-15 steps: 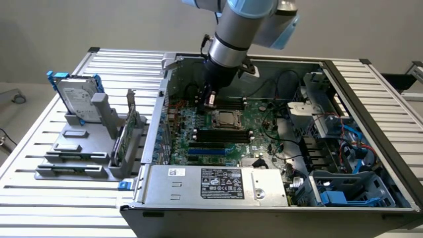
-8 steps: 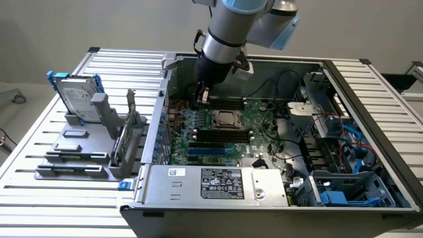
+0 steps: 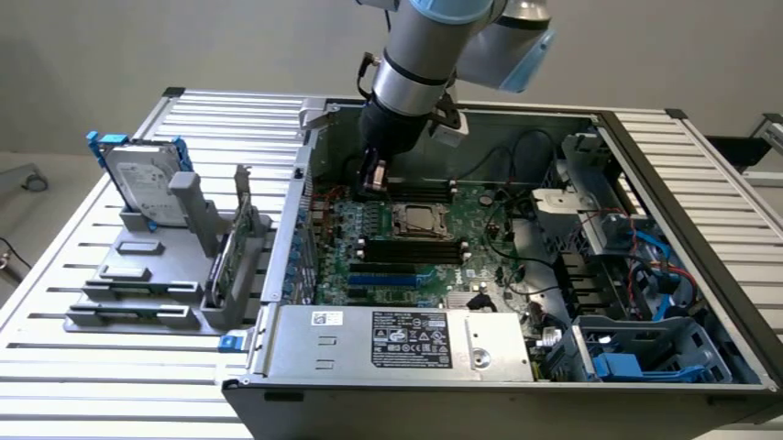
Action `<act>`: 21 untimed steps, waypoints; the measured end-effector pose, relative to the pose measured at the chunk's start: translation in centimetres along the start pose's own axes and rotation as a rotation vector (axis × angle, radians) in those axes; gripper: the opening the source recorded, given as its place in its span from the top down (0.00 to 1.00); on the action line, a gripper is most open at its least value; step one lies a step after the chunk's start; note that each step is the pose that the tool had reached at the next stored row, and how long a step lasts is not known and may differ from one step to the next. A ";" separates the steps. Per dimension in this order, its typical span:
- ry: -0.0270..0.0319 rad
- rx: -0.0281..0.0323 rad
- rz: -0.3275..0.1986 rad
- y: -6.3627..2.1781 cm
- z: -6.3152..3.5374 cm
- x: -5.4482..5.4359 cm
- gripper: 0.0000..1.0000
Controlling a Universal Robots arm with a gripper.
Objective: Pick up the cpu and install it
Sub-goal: 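Install the first cpu locking lever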
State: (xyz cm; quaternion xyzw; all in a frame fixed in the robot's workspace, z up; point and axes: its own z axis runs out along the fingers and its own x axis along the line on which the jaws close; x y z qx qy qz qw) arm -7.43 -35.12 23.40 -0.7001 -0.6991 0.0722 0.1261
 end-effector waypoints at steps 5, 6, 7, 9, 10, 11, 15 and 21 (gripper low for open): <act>0.0001 0.0000 0.000 0.00 0.00 0.0 0.89; 0.0001 0.0000 0.000 0.00 0.00 0.0 0.89; 0.0001 -0.0001 0.000 0.00 0.00 0.0 0.89; 0.0001 0.0000 0.000 -0.02 0.01 0.0 0.89; 0.0005 0.0000 0.000 -0.18 0.05 0.0 0.89; 0.0019 -0.0004 0.001 -0.43 0.12 0.0 0.89; 0.0269 -0.0021 0.019 -0.88 0.08 0.0 0.89; 0.0721 -0.0055 0.063 -1.16 -0.30 0.0 0.89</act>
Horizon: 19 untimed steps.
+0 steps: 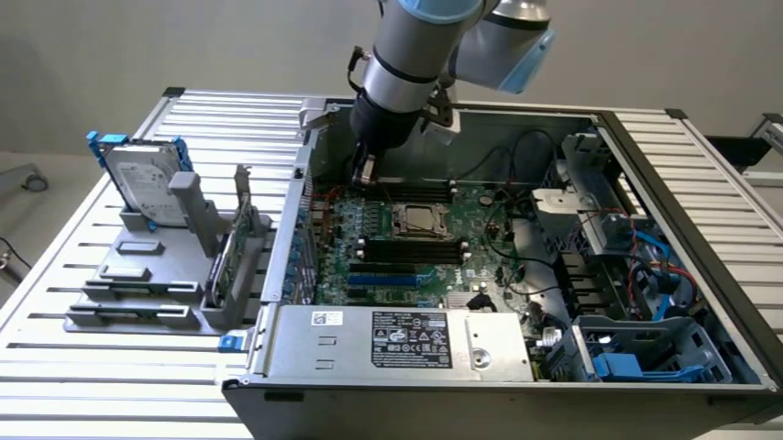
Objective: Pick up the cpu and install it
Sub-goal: 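Install the first cpu locking lever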
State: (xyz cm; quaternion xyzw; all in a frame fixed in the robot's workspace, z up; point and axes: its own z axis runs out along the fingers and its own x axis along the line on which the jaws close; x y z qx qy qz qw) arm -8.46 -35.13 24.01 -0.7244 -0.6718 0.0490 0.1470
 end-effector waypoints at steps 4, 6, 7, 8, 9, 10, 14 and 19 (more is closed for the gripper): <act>0.0261 -0.0041 0.036 -0.11 -0.20 0.0 0.89; 0.0364 -0.0070 0.059 -0.12 -0.22 0.0 0.89; 0.0413 -0.0088 0.073 -0.12 -0.22 0.0 0.89; 0.0459 -0.0108 0.087 -0.11 -0.22 0.0 0.89; 0.0504 -0.0129 0.103 -0.11 -0.22 0.0 0.89; 0.0551 -0.0152 0.118 -0.11 -0.22 0.0 0.89; 0.0740 -0.0244 0.183 -0.12 -0.22 0.0 0.89; 0.0982 -0.0356 0.261 -0.12 -0.22 0.0 0.89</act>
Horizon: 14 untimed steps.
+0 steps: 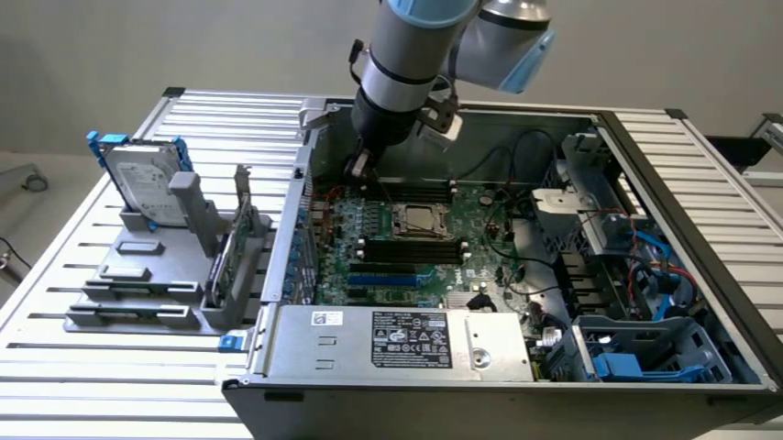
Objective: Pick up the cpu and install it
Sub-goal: 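Install the first cpu locking lever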
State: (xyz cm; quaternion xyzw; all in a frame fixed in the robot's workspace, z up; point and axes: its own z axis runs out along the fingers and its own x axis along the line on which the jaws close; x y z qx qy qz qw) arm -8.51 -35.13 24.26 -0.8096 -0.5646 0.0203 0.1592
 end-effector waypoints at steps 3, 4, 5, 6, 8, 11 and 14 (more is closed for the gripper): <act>0.0158 -0.0065 0.047 0.00 0.01 0.0 0.89; 0.0211 -0.0085 0.061 0.00 0.01 0.0 0.89; 0.0263 -0.0105 0.076 0.00 0.01 0.0 0.89; 0.0317 -0.0124 0.091 0.00 0.02 0.0 0.89; 0.0434 -0.0153 0.118 0.01 0.02 0.0 0.89; 0.0653 -0.0148 0.149 0.00 0.02 0.0 0.89; 0.0901 -0.0113 0.173 0.00 0.02 0.0 0.89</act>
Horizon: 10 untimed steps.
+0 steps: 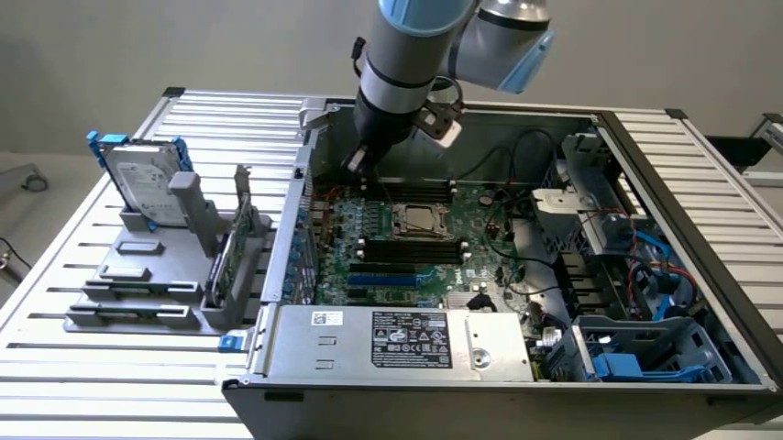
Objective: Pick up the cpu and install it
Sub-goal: 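Install the first cpu locking lever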
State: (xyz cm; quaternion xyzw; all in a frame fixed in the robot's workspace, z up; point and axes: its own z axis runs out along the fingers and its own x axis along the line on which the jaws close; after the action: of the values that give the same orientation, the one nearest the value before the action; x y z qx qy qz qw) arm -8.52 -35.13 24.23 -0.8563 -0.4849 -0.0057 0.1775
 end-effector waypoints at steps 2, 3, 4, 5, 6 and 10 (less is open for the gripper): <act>0.0163 0.0034 0.015 0.00 0.00 0.0 0.89; 0.0244 0.0051 0.022 0.00 0.00 0.0 0.89; 0.0323 0.0063 0.029 0.00 0.00 0.0 0.89; 0.0395 0.0065 0.035 0.00 0.00 0.0 0.89; 0.0461 0.0054 0.041 0.00 0.00 0.0 0.89; 0.0694 -0.0125 0.064 0.00 0.00 0.0 0.89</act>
State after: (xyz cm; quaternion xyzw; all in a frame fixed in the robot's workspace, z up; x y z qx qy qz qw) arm -8.51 -35.12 24.24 -0.8717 -0.4509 -0.0328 0.1890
